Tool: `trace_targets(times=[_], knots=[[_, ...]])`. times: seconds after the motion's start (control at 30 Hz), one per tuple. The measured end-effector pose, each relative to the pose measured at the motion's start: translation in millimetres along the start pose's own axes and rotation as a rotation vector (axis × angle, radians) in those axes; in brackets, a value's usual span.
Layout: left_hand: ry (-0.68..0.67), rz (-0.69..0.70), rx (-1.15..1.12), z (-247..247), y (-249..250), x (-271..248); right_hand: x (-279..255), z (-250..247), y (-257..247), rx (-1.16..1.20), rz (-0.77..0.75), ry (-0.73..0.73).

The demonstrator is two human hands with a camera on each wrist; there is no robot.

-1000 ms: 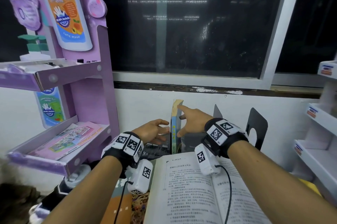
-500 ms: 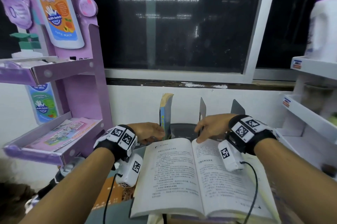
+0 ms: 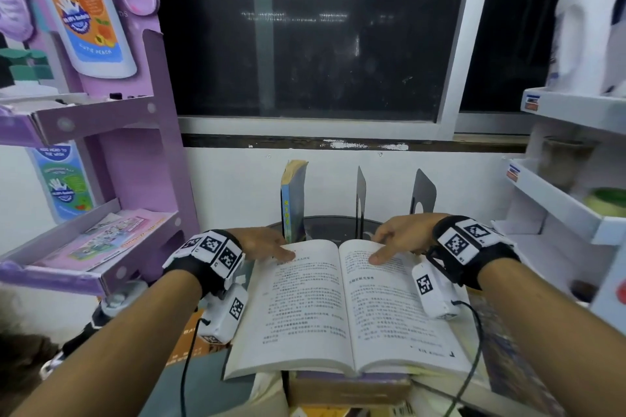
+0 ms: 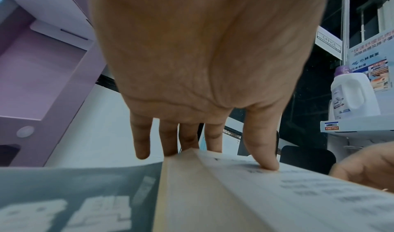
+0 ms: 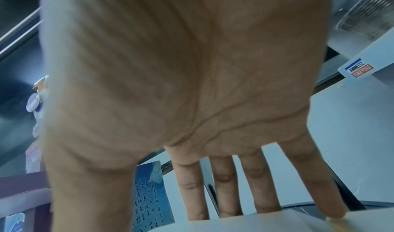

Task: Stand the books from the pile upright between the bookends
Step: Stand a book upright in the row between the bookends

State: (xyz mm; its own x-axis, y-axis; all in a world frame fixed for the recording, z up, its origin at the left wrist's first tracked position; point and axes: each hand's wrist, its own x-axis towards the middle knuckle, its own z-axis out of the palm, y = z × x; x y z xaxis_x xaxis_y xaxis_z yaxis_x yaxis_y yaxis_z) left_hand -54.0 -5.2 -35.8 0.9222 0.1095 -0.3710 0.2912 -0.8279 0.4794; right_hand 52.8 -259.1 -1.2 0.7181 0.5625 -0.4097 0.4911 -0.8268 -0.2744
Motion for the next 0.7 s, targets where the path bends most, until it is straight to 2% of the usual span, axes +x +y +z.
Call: trace_targets(times=[0.07,0.7], knots=[[0.028,0.02,-0.07,-1,-2,1,0,1,1,0.01,-0.003,-0.003],[0.266,0.114,-0.159,-15,-1,-9,-3,-2,11,0.124,-0.057,0.114]])
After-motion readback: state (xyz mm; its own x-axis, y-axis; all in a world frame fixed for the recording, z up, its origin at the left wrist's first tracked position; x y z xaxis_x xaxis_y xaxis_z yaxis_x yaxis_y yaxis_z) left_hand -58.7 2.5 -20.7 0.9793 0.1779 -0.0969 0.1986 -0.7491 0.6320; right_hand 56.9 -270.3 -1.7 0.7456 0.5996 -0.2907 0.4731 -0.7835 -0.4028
